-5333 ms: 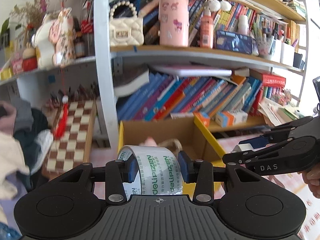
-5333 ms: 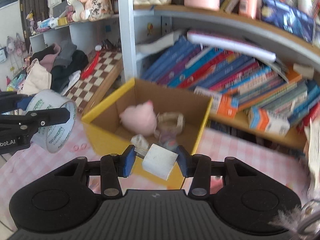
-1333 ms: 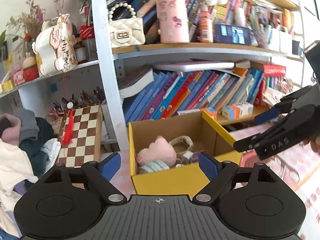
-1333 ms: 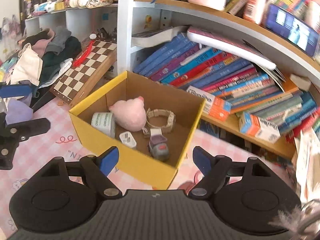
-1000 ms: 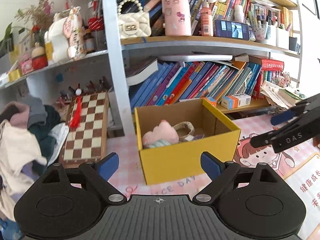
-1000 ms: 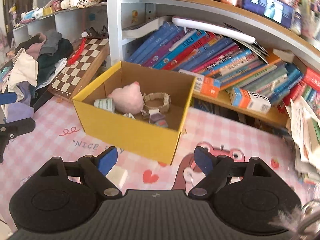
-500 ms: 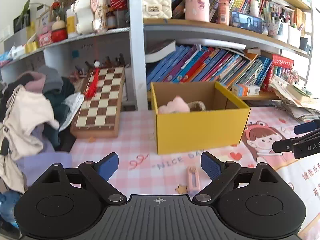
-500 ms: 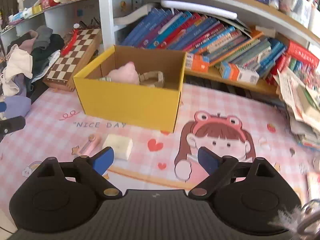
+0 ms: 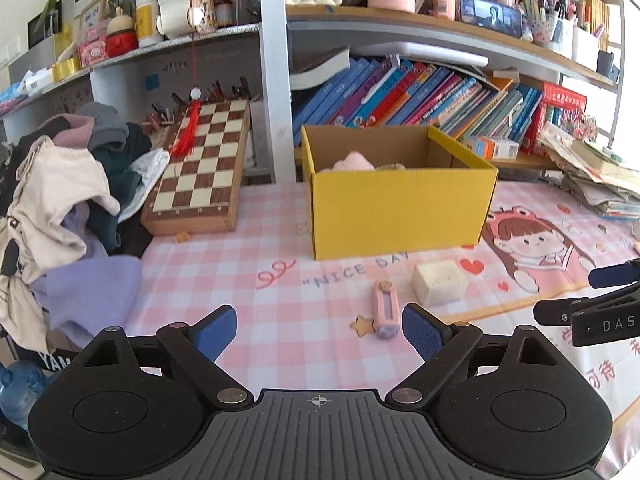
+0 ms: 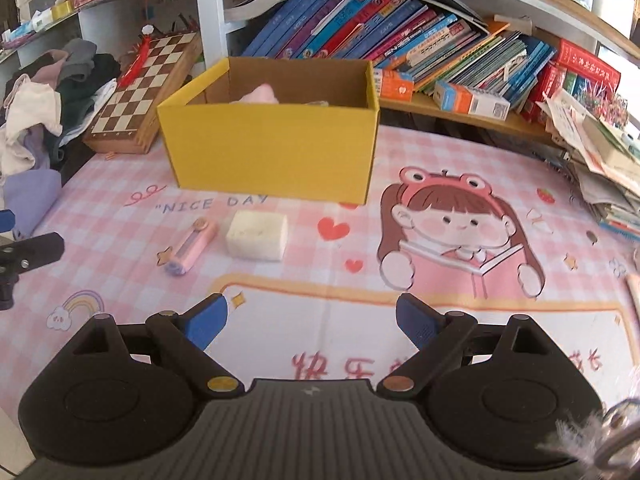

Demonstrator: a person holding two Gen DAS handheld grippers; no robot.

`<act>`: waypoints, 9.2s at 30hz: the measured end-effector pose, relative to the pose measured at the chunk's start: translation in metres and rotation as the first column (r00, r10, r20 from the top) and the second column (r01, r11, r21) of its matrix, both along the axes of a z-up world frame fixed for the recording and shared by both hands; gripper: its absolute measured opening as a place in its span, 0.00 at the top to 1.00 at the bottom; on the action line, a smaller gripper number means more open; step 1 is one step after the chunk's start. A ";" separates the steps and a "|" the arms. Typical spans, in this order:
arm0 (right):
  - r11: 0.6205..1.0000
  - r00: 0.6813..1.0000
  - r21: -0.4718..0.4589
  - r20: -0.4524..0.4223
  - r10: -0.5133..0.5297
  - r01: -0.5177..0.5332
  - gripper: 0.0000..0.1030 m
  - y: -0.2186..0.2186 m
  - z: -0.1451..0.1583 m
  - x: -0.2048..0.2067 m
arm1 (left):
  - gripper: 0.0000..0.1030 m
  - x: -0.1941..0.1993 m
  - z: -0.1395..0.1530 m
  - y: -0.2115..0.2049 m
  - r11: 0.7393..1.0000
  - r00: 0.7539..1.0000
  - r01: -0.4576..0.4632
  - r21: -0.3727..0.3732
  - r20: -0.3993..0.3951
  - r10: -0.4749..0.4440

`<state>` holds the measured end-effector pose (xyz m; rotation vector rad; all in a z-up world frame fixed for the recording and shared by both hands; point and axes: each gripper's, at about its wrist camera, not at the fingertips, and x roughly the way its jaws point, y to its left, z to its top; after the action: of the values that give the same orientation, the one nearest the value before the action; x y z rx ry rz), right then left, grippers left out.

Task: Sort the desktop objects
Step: 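Withdraw both tools from the yellow box back over the table, then grasp the pink utility knife with the left tool while the right tool grasps the white block, then lift the knife and white block with both tools toward the yellow box, then lower the knife and white block into the box and open both tools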

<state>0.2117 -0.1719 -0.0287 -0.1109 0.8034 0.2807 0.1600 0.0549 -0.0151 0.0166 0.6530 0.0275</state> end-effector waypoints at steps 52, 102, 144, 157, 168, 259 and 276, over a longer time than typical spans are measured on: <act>0.986 0.985 0.011 -0.044 0.167 -0.167 0.16 -0.003 -0.032 0.024 | 0.11 0.009 -0.040 -0.053 0.994 0.991 -0.092 0.057 -0.088 0.097; 0.970 0.968 0.073 -0.080 0.237 -0.232 0.31 -0.009 -0.048 0.072 | 0.78 0.110 -0.080 -0.069 0.999 0.974 -0.047 0.019 -0.219 0.050; 0.959 0.958 0.086 -0.076 0.277 -0.270 0.55 0.048 -0.065 0.116 | 0.77 0.077 -0.077 -0.033 0.996 0.958 -0.084 -0.006 -0.277 0.079; 0.954 0.952 0.065 -0.073 0.296 -0.291 0.56 0.048 -0.065 0.101 | 0.78 0.085 -0.076 -0.037 0.998 0.957 -0.059 0.014 -0.283 0.061; 0.952 0.951 0.048 -0.053 0.305 -0.303 0.57 0.039 -0.044 0.076 | 0.78 0.068 -0.053 -0.046 0.998 0.978 -0.020 -0.056 -0.208 0.008; 0.942 0.940 0.025 0.071 0.333 -0.336 0.56 -0.016 0.054 0.114 | 0.78 0.104 0.053 -0.084 0.993 0.994 0.103 0.056 0.017 -0.104; 0.911 0.897 -0.044 0.161 0.411 -0.409 0.56 0.015 0.080 0.193 | 0.78 0.183 0.058 -0.085 0.992 0.996 0.094 0.084 0.000 -0.094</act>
<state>0.4045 -0.1568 0.0511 -0.3115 0.6079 0.6598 0.3435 -0.0305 0.0430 0.1281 0.6460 -0.0363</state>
